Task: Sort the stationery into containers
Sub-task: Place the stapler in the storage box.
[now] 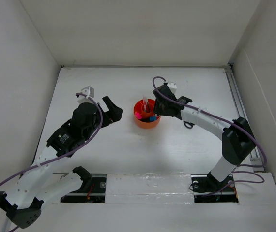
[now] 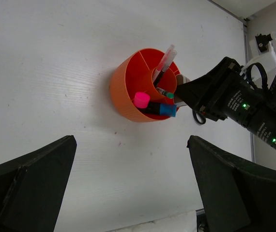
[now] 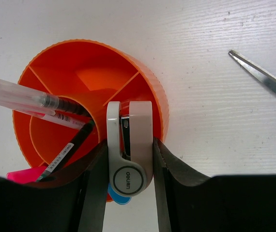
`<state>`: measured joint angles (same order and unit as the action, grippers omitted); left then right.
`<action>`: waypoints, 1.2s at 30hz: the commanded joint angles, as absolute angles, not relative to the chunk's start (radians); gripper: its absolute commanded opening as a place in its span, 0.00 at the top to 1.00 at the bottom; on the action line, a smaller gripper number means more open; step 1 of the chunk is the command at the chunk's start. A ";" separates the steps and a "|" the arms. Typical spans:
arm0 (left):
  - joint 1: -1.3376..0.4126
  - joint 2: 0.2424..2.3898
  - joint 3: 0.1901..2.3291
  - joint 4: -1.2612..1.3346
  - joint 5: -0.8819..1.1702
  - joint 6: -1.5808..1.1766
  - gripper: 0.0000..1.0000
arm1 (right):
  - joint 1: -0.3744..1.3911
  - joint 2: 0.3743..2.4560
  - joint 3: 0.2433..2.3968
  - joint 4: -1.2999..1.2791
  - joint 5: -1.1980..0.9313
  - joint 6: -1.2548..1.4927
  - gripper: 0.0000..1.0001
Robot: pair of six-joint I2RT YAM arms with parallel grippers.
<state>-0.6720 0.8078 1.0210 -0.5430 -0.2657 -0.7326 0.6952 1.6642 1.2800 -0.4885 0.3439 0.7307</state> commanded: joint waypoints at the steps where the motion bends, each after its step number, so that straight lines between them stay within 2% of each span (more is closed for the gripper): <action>1: -0.669 0.798 1.015 -0.518 -0.264 -0.718 0.00 | 0.703 1.654 1.298 -0.436 0.365 0.739 0.72; 21: -0.669 0.788 1.015 -0.509 -0.255 -0.718 0.00 | 0.703 1.644 1.269 -0.436 0.365 0.739 0.51; 30: -0.669 0.788 1.015 -0.509 -0.255 -0.727 0.00 | 0.703 1.644 1.269 -0.436 0.365 0.730 0.50; 34: -0.669 0.788 1.015 -0.509 -0.255 -0.727 0.00 | 0.703 1.644 1.269 -0.426 0.365 0.730 0.53; 36: -0.669 0.788 1.015 -0.509 -0.255 -0.727 0.00 | 0.703 1.644 1.259 -0.426 0.365 0.730 0.51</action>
